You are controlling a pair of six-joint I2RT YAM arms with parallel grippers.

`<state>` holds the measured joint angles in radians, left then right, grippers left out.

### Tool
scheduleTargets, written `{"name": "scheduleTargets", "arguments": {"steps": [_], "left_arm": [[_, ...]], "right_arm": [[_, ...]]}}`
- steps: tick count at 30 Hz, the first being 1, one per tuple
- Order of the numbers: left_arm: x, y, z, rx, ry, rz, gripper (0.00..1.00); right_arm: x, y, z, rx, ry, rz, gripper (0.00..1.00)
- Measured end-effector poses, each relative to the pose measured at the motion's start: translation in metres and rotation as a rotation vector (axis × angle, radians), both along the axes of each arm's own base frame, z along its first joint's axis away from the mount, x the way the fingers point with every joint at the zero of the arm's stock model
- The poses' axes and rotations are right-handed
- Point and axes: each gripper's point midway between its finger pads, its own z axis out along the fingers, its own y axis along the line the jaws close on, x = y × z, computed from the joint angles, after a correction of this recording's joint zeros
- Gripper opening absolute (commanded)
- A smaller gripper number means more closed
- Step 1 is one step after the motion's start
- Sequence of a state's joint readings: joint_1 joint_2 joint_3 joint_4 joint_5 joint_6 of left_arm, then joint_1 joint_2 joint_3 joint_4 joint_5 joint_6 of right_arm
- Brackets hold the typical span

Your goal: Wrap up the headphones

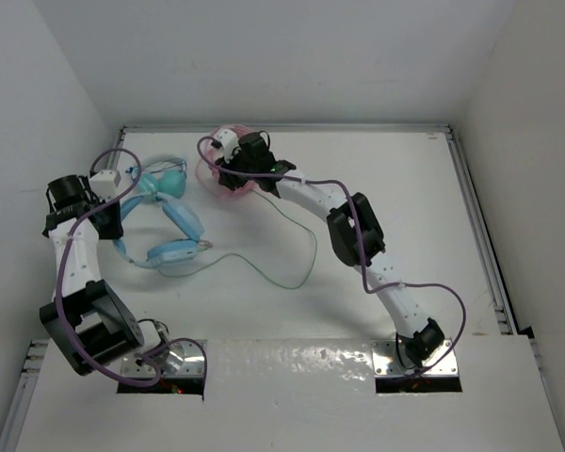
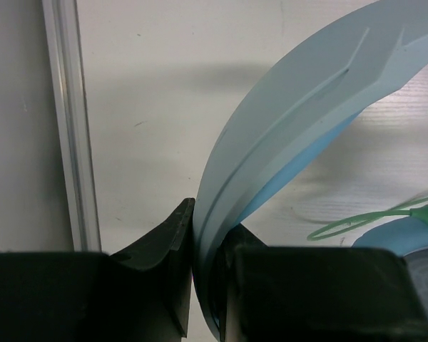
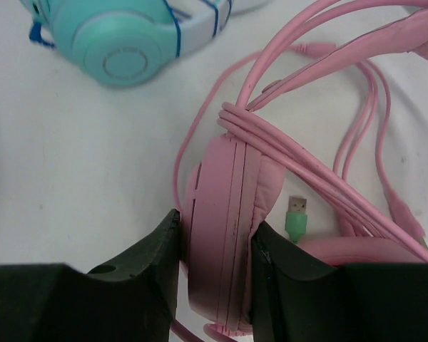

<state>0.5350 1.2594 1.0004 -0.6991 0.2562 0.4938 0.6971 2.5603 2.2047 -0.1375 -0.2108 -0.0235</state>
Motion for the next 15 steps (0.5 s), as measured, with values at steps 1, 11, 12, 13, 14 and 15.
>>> {"name": "scheduleTargets", "arguments": {"steps": [1, 11, 12, 13, 14, 15], "left_arm": [[-0.001, -0.001, -0.002, -0.004, 0.006, 0.000, 0.00], [-0.002, -0.002, -0.022, -0.030, 0.033, -0.001, 0.00], [-0.002, -0.002, -0.025, -0.033, 0.036, -0.002, 0.00], [-0.002, -0.003, -0.027, -0.037, 0.040, -0.003, 0.00], [-0.002, -0.004, -0.030, -0.043, 0.043, -0.005, 0.00], [-0.003, -0.004, -0.032, -0.047, 0.048, -0.005, 0.00]], "right_arm": [[0.004, 0.005, 0.000, 0.026, -0.006, 0.000, 0.22], [0.034, 0.037, 0.016, 0.253, -0.094, -0.050, 0.99], [0.036, 0.039, 0.024, 0.276, -0.115, -0.053, 0.99], [0.038, 0.040, 0.030, 0.291, -0.133, -0.056, 0.99], [0.039, 0.041, 0.036, 0.302, -0.149, -0.059, 0.99], [0.040, 0.041, 0.039, 0.308, -0.159, -0.064, 0.99]]}}
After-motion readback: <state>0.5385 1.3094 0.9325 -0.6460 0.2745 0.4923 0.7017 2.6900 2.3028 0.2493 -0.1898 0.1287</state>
